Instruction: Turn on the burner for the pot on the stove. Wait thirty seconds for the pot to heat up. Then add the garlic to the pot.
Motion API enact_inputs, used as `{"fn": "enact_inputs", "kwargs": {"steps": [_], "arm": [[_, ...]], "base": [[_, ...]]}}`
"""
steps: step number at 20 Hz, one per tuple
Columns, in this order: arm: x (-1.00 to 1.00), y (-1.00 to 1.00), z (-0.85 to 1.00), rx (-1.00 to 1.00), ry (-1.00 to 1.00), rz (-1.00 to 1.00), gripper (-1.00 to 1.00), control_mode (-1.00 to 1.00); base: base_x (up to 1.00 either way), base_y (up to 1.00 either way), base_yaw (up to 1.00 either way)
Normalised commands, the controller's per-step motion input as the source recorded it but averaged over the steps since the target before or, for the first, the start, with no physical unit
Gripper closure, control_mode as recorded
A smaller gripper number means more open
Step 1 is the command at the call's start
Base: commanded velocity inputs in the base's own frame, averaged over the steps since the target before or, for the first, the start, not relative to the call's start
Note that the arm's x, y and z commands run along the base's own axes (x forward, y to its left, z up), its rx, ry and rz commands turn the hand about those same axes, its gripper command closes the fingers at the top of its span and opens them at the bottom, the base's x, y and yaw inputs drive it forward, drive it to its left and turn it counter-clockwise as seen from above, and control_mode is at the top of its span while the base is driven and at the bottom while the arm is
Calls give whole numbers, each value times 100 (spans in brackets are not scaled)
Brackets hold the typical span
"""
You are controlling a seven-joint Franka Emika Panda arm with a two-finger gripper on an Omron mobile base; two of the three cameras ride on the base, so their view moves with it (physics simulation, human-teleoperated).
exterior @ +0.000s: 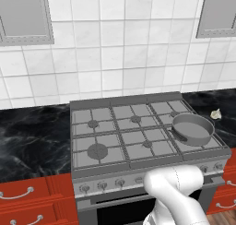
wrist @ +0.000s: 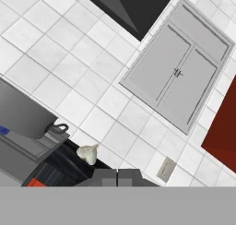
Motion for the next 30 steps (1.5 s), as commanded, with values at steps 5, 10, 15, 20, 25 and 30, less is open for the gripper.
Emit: {"fn": "enact_inputs", "kwargs": {"steps": [5, 10, 15, 20, 25, 30], "arm": [[0, 0, 0, 0, 0, 0, 100, -100], [0, 0, 0, 0, 0, 0, 100, -100], [0, 0, 0, 0, 0, 0, 100, -100], [0, 0, 0, 0, 0, 0, 100, -100], [0, 0, 0, 0, 0, 0, 100, -100], [0, 0, 0, 0, 0, 0, 100, -100]], "base": [[0, 0, 0], [0, 0, 0], [0, 0, 0], [0, 0, 0], [0, 0, 0], [0, 0, 0]]}}
